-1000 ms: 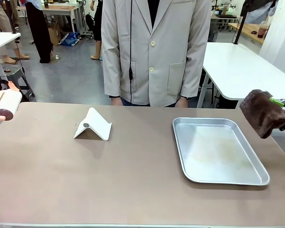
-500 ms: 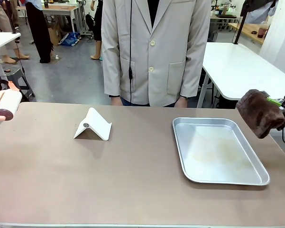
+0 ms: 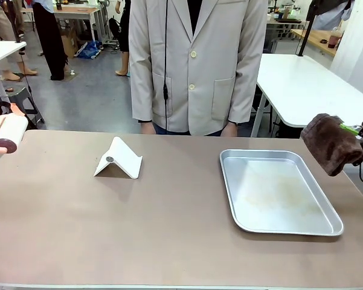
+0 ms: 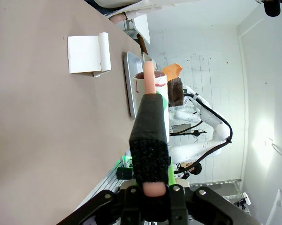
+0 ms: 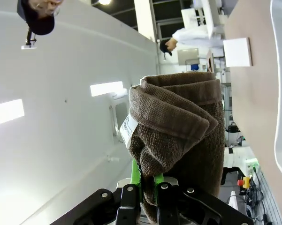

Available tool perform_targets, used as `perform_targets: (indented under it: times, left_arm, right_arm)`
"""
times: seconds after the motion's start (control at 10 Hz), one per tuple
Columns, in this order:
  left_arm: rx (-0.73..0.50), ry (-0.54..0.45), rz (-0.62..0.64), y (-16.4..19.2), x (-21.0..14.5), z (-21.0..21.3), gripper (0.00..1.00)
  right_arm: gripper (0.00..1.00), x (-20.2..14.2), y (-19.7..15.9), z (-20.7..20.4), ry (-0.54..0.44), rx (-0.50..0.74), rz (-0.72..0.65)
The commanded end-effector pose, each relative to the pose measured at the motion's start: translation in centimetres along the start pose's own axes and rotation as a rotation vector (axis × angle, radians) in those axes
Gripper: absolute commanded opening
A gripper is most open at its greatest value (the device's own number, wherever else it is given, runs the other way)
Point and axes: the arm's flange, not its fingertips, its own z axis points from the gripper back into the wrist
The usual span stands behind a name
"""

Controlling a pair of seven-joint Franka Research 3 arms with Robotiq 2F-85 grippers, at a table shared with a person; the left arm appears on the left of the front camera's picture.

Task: Clean the surface of the table.
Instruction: Return the Lint Roller and towel to their original positions.

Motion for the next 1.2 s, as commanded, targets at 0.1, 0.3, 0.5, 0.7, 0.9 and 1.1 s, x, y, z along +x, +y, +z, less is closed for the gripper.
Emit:
perform_targets:
  times: [0.1,0.3,0.5,0.7,0.9,1.1]
  left_arm:
    - [-0.012,-0.013,-0.011,-0.3,0.0,-0.2,0.0]
    - [-0.012,-0.013,-0.011,-0.3,0.0,-0.2,0.0]
    - [-0.034,0.019,-0.01,-1.0,0.4,-0.5,0.19]
    - [-0.042,0.049,-0.019,-2.6,1.3,-2.8,0.19]
    - [-0.031,0.117,-0.022,-4.4,2.3,-5.8,0.19]
    - [0.033,0.226,0.012,-6.3,3.4,-9.9,0.19]
  right_arm:
    - [0.12,-0.2,0.4,-0.2,0.013,0.009,0.005]
    - [0.12,-0.2,0.4,-0.2,0.013,0.009,0.005]
    - [0.12,-0.4,0.7,-0.9,-0.002,-0.037,0.014]
    - [0.12,-0.9,1.8,-4.6,0.031,-0.099,0.083]
    - [0.12,-0.4,2.0,-8.8,0.076,-0.151,0.097]
    - [0.12,0.3,1.7,-14.5,0.118,-0.256,0.095]
